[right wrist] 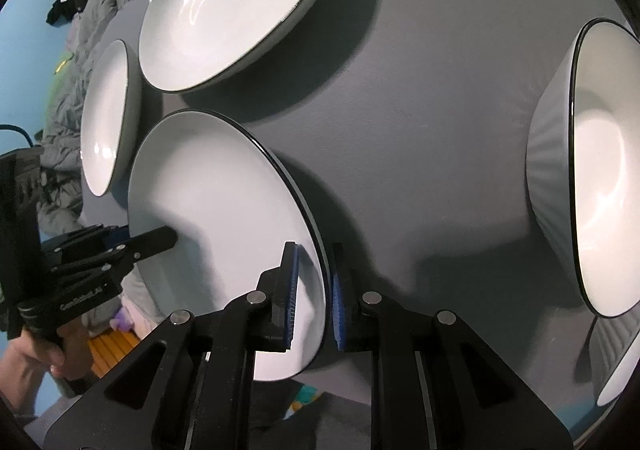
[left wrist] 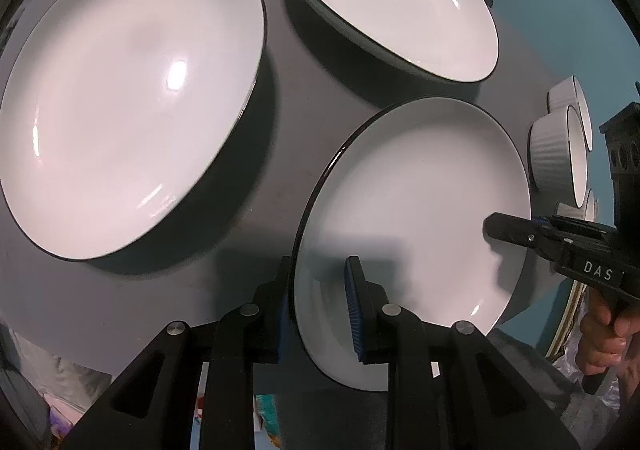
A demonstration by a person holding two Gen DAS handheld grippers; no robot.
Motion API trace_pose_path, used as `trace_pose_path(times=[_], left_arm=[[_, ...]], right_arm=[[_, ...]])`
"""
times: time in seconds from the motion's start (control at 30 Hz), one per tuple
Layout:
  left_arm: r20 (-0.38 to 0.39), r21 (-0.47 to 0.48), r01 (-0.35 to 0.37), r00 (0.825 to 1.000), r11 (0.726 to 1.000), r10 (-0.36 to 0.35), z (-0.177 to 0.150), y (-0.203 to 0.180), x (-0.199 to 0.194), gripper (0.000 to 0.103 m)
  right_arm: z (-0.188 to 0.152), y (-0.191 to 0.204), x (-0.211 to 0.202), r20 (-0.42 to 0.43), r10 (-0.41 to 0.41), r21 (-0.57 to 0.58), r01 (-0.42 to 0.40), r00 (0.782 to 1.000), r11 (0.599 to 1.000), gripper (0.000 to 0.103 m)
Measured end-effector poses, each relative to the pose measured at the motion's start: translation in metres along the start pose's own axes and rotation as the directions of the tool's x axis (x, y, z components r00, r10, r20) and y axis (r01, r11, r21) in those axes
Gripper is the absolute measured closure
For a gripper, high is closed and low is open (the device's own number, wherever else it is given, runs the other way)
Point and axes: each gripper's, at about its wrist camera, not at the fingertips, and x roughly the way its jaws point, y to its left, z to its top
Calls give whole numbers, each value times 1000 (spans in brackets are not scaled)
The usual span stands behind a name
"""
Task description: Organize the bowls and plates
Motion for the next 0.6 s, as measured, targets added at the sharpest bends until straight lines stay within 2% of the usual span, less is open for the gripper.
trace_pose_path(times=[0.23, 0.6], left_arm=[[4, 22, -16, 1000, 1000, 16, 16, 6, -8, 79], [34, 18, -1, 999, 1000, 0, 42, 17, -30, 79]], right_arm=[[4, 3, 0, 3, 15, 3, -15, 1000, 1000, 88], [20, 9, -25, 35, 29, 2, -29, 999, 1000, 89]])
